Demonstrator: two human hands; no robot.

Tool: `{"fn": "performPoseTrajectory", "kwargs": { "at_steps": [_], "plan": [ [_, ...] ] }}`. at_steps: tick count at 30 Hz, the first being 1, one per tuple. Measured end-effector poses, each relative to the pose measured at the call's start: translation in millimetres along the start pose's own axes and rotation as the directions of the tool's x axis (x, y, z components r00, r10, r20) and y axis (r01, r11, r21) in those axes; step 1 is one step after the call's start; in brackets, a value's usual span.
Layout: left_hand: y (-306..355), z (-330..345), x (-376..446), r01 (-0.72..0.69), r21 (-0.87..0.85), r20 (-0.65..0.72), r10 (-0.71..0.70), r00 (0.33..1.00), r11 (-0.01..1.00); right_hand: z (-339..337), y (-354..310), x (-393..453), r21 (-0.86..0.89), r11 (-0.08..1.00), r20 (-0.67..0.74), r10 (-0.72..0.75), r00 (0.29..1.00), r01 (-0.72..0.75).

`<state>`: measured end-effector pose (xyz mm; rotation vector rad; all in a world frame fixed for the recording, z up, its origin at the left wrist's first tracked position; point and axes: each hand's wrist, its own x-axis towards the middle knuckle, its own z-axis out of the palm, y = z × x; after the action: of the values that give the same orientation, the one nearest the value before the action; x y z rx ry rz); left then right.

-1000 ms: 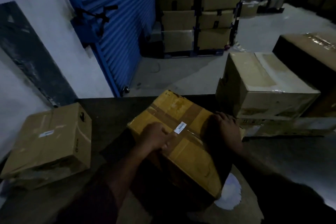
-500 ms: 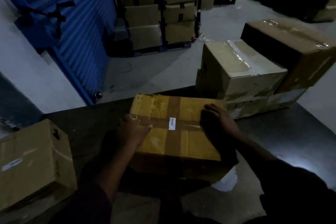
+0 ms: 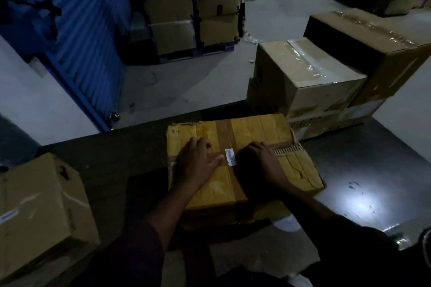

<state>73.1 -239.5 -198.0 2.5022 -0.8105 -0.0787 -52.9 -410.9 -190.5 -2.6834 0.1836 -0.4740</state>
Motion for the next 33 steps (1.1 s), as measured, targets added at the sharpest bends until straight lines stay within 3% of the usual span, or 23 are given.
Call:
{"fn": "performPoseTrajectory", "kwargs": {
  "at_steps": [2,7,14,18,22,33],
  "plan": [
    [1.5,-0.5,6.8,0.004,-0.028,-0.027,-0.005,1.0,1.0,0.8,0.3,7.0,-0.023,1.0,0.009,0.004,1.0,-0.004],
    [-0.4,-3.6,15.3,0.028,-0.063,-0.089,-0.033,0.996,0.998,18.3,13.4,23.9,-0.169,0.982,0.219,0.126,0.968,-0.089],
    [1.3,-4.1,10.5,0.037,-0.051,-0.12,-0.043,0.992,0.998,23.4,10.7,19.3,-0.137,0.983,0.109,0.137,0.985,-0.122],
    [0.3,-4.3,9.1,0.03,-0.037,-0.121,-0.035,0.992,0.999,18.5,9.3,17.5,-0.061,0.993,0.118,0.11,0.987,-0.103],
    [4.6,-3.6,9.5,0.038,-0.046,-0.149,-0.044,0.988,0.998,17.5,4.9,15.2,-0.133,0.983,0.064,0.133,0.989,-0.124],
    [0.6,-0.9,10.6,0.045,-0.022,-0.172,-0.048,0.984,0.999,17.0,11.2,19.9,-0.053,0.995,0.114,0.086,0.99,-0.08]
  ]
}}
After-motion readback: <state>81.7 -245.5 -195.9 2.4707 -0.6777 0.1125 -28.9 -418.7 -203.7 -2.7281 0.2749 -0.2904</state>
